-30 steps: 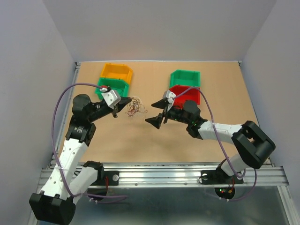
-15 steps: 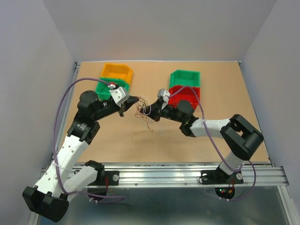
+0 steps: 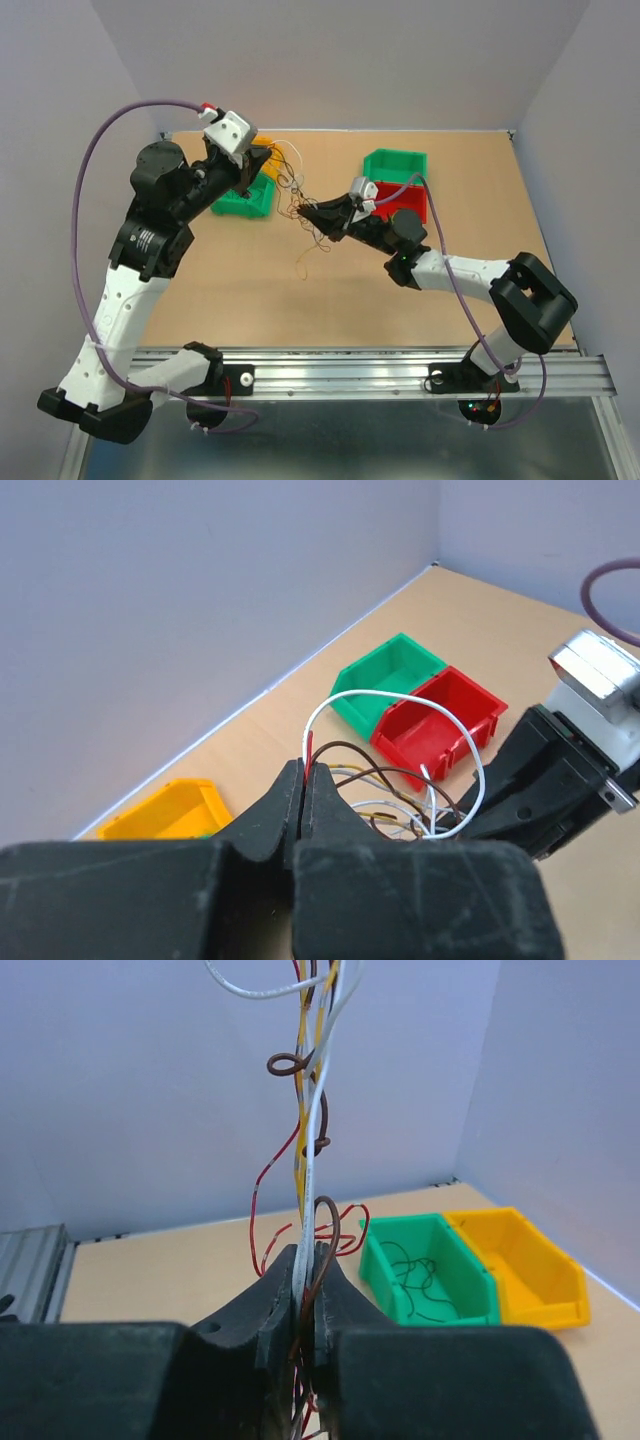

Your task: Untangle the cables

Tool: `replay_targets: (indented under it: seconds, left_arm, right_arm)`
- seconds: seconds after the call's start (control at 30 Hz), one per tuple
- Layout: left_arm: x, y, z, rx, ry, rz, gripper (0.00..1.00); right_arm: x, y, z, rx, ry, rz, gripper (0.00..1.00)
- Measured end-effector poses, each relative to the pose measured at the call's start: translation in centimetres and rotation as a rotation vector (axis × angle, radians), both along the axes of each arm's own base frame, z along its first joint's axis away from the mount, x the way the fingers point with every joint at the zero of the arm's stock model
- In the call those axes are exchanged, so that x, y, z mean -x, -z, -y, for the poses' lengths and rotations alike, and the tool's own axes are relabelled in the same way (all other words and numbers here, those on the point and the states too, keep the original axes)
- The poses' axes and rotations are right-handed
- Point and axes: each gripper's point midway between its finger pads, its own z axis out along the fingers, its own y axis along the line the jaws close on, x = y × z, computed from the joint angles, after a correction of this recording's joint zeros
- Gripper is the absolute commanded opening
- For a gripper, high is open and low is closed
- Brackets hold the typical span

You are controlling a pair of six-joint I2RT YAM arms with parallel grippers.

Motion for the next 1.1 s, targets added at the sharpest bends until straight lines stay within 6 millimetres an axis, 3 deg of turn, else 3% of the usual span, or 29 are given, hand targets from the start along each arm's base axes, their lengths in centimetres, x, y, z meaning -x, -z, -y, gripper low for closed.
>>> replay_targets:
  seconds: [0.03,0.13,0.2,0.27,0.33,0.37,0.43,0.57,0.7,0.87,1.0,1.1]
  left_arm:
    - [-0.4,0.0,-0.1,0.001,-0.017,-0.016,0.0]
    - [-2.8,-0.7,-1.7,0.005,-0.161,-0.028,0.0]
    - [-4.0,-2.7,-3.6,0.035,-0.283,0.03,0.0]
    - [-3.9,-4.7,-5.4,0.073,-0.368,0.092,0.0]
    - [-3.1,-6.5,-6.5,0.109,-0.402,0.151,0.0]
    - [-2.6,-7.4,-6.7,0.127,-0.4,0.183,0.0]
    - [-0.9,-9.1,-7.2,0.164,-0.388,0.244,0.0]
    - [-0.4,-10.2,-7.9,0.192,-0.416,0.282,0.0]
    - [-1.3,-10.3,-9.1,0.189,-0.493,0.287,0.0]
    - [-2.4,-8.0,-7.9,0.144,-0.453,0.242,0.0]
    - [-4.0,-7.3,-10.4,0.142,-0.629,0.217,0.0]
    - [-4.7,-6.2,-13.2,0.131,-0.799,0.244,0.0]
  right_arm:
    - [-0.1,0.0,0.0,0.003,0.006,0.003,0.2]
    - [-0.3,0.8,0.1,0.048,0.02,0.003,0.2]
    - [-0.8,3.0,0.1,0.123,0.036,-0.041,0.19]
    - [-1.0,5.2,0.5,0.185,0.056,-0.081,0.3]
    - [-0.7,7.2,1.0,0.242,0.062,-0.113,0.16]
    - [-0.4,8.1,1.3,0.269,0.062,-0.127,0.01]
    - [0.4,9.5,2.1,0.316,0.058,-0.155,0.01]
    - [1.0,8.7,3.0,0.32,0.074,-0.147,0.04]
    - [1.1,7.2,4.2,0.318,0.116,-0.132,0.04]
    - [1.9,7.8,5.2,0.355,0.126,-0.154,0.0]
    - [1.7,9.9,6.7,0.435,0.187,-0.224,0.01]
    - [0.8,9.4,9.3,0.43,0.337,-0.285,0.0]
